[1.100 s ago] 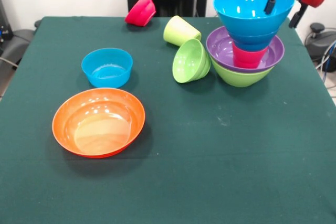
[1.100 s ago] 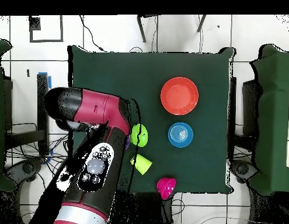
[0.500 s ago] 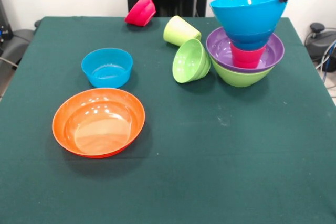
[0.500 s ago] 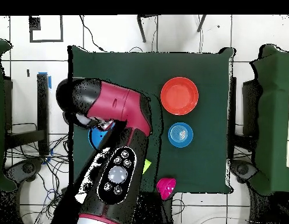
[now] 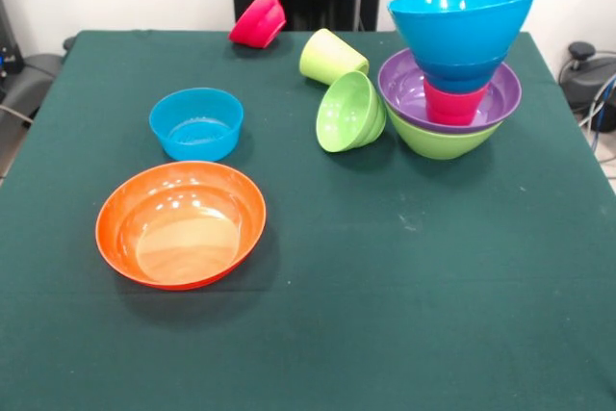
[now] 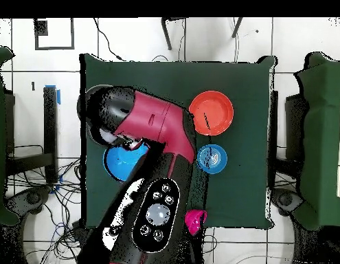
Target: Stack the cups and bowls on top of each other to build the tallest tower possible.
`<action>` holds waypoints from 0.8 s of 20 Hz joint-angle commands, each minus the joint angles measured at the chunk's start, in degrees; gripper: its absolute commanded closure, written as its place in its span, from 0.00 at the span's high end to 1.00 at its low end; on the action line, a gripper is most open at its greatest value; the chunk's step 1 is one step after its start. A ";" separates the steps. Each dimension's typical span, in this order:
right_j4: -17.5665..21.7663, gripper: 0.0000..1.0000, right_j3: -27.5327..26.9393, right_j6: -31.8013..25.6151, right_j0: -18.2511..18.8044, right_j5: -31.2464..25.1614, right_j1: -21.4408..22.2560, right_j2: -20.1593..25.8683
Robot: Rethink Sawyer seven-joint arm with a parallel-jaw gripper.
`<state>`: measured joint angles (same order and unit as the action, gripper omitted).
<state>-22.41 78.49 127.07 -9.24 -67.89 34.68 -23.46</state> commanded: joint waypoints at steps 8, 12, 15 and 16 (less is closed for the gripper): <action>2.93 1.00 1.88 -0.57 1.98 2.79 -1.30 8.56; 3.97 1.00 1.16 -0.16 1.99 4.36 -2.58 8.36; 4.09 1.00 1.27 -0.28 2.23 6.06 -3.41 8.69; 4.19 1.00 1.09 -0.18 2.23 5.99 -3.49 8.69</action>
<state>-22.01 78.50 127.07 -7.90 -67.28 35.12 -22.14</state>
